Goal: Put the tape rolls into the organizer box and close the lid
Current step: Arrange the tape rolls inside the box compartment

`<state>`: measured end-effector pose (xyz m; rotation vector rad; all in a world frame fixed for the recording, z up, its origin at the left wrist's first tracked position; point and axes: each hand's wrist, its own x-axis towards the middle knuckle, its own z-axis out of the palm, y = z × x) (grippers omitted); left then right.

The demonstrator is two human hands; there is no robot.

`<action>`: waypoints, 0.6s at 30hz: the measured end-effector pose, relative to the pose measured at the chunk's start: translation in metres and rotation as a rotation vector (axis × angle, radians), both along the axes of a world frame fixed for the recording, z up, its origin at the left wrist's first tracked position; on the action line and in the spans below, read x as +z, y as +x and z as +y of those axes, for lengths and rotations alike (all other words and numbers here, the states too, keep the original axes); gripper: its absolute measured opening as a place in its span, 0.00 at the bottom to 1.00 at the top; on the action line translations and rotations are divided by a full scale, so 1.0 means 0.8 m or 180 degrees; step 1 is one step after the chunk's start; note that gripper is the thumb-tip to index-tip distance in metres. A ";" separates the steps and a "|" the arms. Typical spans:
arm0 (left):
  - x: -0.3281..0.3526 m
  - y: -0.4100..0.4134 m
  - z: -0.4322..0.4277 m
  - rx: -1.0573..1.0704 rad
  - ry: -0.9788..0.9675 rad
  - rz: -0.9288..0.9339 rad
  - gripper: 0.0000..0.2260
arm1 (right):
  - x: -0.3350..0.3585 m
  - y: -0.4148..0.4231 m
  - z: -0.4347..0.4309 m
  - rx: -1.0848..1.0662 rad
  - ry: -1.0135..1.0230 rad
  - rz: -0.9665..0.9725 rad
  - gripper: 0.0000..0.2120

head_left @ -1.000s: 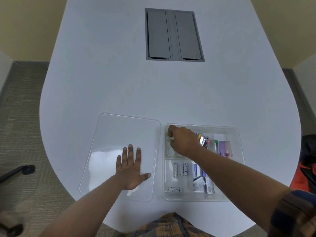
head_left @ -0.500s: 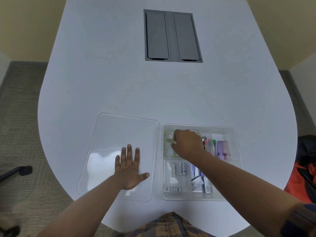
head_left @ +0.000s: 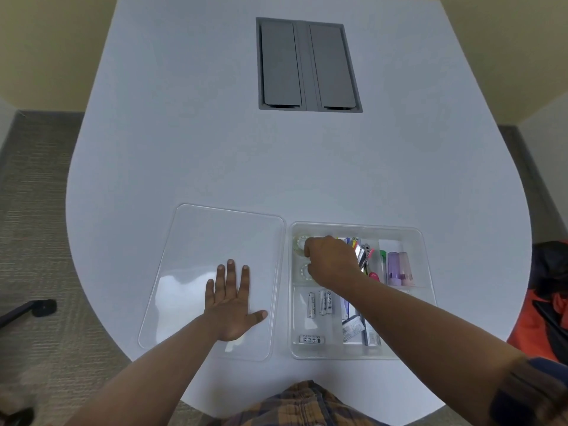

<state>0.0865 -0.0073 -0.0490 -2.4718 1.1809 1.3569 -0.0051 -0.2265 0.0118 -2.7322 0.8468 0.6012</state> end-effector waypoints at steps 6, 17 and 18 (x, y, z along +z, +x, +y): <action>0.001 0.001 0.001 -0.0006 -0.0001 0.0014 0.46 | 0.011 0.006 -0.027 0.0302 -0.0282 0.0302 0.11; 0.003 0.000 0.000 -0.0012 0.0021 0.0007 0.46 | 0.009 -0.002 -0.016 0.0744 -0.0557 0.0493 0.10; 0.003 0.000 0.000 -0.0013 0.0028 0.0012 0.46 | 0.009 -0.003 -0.014 0.0751 -0.0599 0.0509 0.09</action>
